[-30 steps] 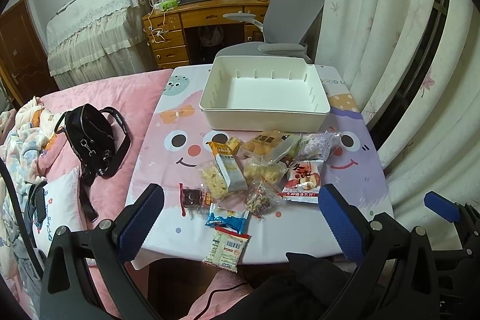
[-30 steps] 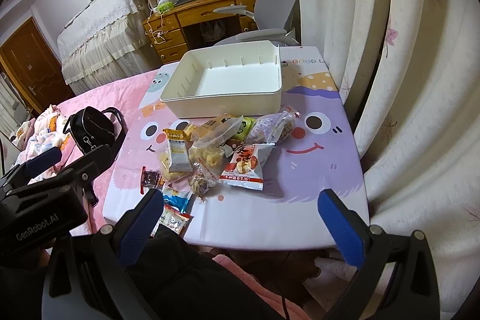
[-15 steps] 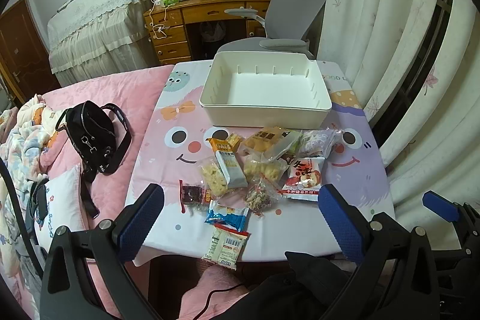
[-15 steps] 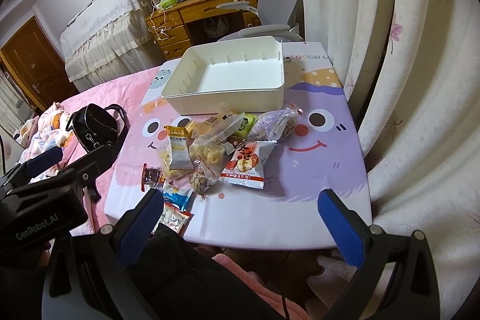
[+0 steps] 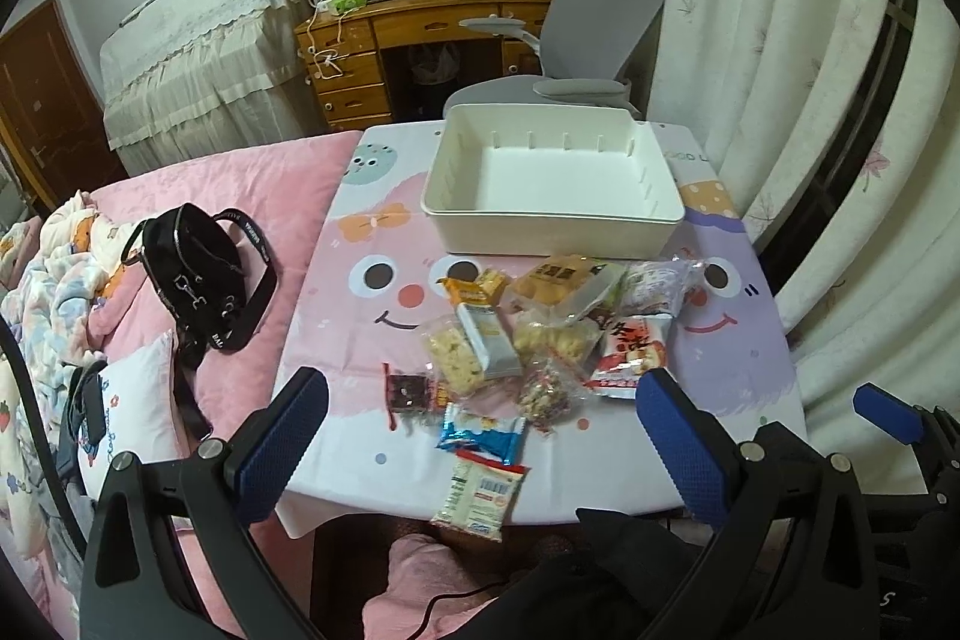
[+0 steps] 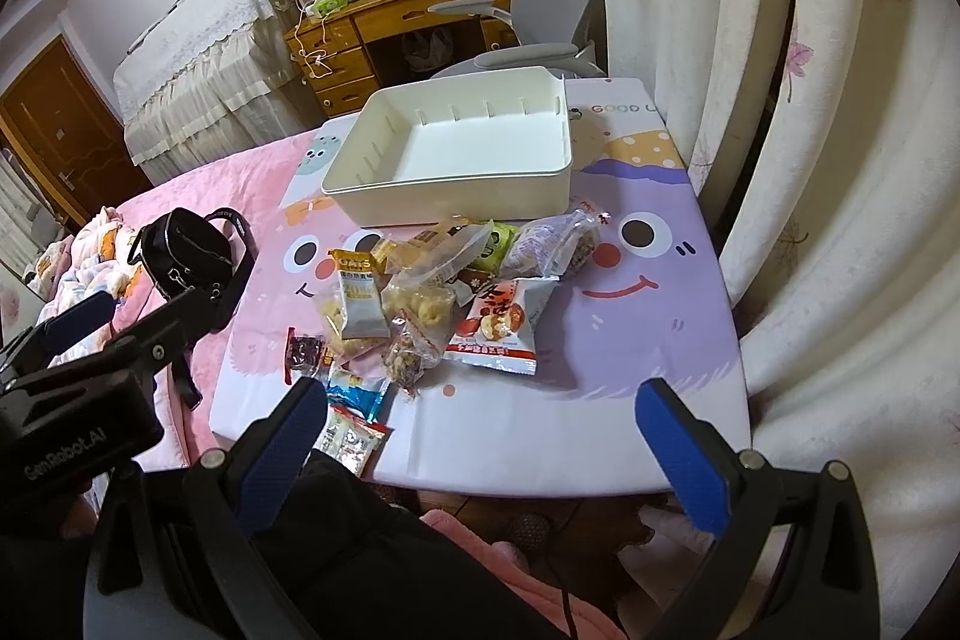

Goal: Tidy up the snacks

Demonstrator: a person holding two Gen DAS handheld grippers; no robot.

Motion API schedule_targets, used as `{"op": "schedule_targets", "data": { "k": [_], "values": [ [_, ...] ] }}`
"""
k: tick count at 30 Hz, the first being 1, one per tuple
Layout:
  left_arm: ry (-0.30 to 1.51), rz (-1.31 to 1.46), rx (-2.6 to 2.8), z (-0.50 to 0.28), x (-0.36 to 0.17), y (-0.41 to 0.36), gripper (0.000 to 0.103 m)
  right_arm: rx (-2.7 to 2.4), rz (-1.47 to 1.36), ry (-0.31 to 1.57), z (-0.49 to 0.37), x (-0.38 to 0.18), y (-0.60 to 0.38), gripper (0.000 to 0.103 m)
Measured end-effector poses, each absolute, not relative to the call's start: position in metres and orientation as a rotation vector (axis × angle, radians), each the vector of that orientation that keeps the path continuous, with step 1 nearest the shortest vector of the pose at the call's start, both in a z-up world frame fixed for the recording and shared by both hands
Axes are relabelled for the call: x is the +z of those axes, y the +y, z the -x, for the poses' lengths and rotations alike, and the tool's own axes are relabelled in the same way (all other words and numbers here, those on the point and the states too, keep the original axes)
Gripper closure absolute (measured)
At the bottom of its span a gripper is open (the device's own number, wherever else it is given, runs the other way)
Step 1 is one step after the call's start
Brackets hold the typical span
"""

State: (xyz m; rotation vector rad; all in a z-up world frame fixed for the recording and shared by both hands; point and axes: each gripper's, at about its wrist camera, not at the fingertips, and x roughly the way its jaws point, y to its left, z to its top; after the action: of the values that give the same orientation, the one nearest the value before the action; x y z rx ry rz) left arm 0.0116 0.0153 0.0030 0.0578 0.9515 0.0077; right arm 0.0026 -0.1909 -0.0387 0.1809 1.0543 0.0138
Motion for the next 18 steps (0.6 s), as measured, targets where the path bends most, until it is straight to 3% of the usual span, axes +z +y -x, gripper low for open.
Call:
{"op": "schedule_targets", "data": {
  "k": [18],
  "values": [
    [0.995,-0.003,-0.075,-0.034,-0.002,0.087,0.001,-0.041,-0.211,1.085,-0.010,-0.039,-0.122,0.001]
  ]
}}
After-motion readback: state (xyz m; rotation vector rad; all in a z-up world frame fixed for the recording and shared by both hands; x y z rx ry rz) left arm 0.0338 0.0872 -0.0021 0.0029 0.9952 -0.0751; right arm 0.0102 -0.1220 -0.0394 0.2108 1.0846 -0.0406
